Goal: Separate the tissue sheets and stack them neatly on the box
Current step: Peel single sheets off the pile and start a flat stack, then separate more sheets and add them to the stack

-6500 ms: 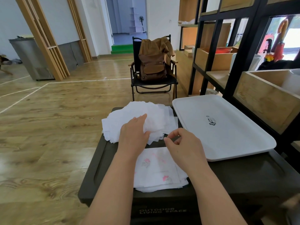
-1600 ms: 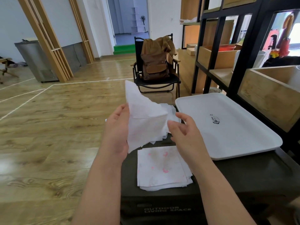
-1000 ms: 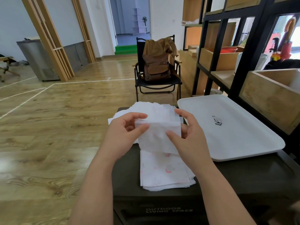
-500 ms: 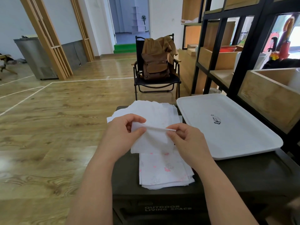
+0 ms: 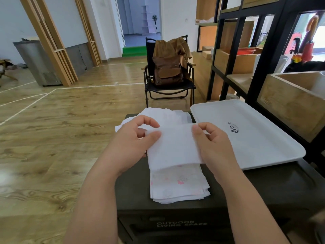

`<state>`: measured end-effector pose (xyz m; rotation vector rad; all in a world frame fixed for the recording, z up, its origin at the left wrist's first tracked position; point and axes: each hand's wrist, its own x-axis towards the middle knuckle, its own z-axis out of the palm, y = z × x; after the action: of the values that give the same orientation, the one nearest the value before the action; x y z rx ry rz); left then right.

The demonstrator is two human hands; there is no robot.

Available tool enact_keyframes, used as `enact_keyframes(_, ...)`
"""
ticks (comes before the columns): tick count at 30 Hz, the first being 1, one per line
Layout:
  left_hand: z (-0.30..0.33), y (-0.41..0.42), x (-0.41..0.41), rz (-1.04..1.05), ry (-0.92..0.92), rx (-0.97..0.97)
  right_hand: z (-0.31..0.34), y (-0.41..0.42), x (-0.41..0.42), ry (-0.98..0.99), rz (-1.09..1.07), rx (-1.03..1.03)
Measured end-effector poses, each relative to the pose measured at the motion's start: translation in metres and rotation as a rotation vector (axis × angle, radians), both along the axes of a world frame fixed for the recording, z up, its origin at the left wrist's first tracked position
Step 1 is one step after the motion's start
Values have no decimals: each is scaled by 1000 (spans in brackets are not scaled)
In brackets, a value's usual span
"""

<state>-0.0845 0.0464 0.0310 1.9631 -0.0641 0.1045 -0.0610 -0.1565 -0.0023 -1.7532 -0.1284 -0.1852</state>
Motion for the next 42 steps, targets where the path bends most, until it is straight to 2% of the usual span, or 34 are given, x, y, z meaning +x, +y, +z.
enact_keyframes(3, -10, 1, 1, -7, 214, 210, -6, -12, 2, 306, 152, -293)
enact_keyframes(5, -18, 0, 2, -27, 340, 374, -11, -15, 1, 418, 215, -505)
enact_keyframes(7, -23, -3, 3, -35, 399, 468, -13, -13, 2, 426, 184, -640)
enact_keyframes(11, -24, -4, 5, 10, 440, 538, -15, -6, 4, 379, 98, -794)
enact_keyframes(13, -26, -4, 8, 125, 289, 576, -18, -6, 4, 373, 58, -796)
enact_keyframes(15, -27, -4, 13, 283, -4, 523, -18, -5, 4, 327, 5, -758)
enact_keyframes(16, -28, -3, 16, 311, -130, 499, -18, -4, 4, 281, -25, -726)
enact_keyframes(18, -35, -3, 22, 251, -242, 538, -17, -2, 4, 184, -70, -644)
enact_keyframes(23, -68, -2, 35, 107, -93, 746, -20, 2, 4, 115, -77, -541)
enact_keyframes(30, -76, 6, 46, 178, -167, 806, -22, 1, 6, 118, -54, -501)
enact_keyframes(33, -77, 6, 45, 236, -235, 742, -23, 1, 7, 108, -53, -513)
enact_keyframes(36, -69, 1, 40, 313, -331, 590, -23, 2, 8, 79, -56, -476)
enact_keyframes(38, -60, -3, 35, 359, -327, 457, -23, 3, 7, 56, -43, -442)
enact_keyframes(40, -47, -8, 29, 371, -309, 248, -23, 4, 7, 32, -22, -390)
enact_keyframes(42, -31, -14, 23, 332, -271, -106, -20, 6, 7, 11, 9, -284)
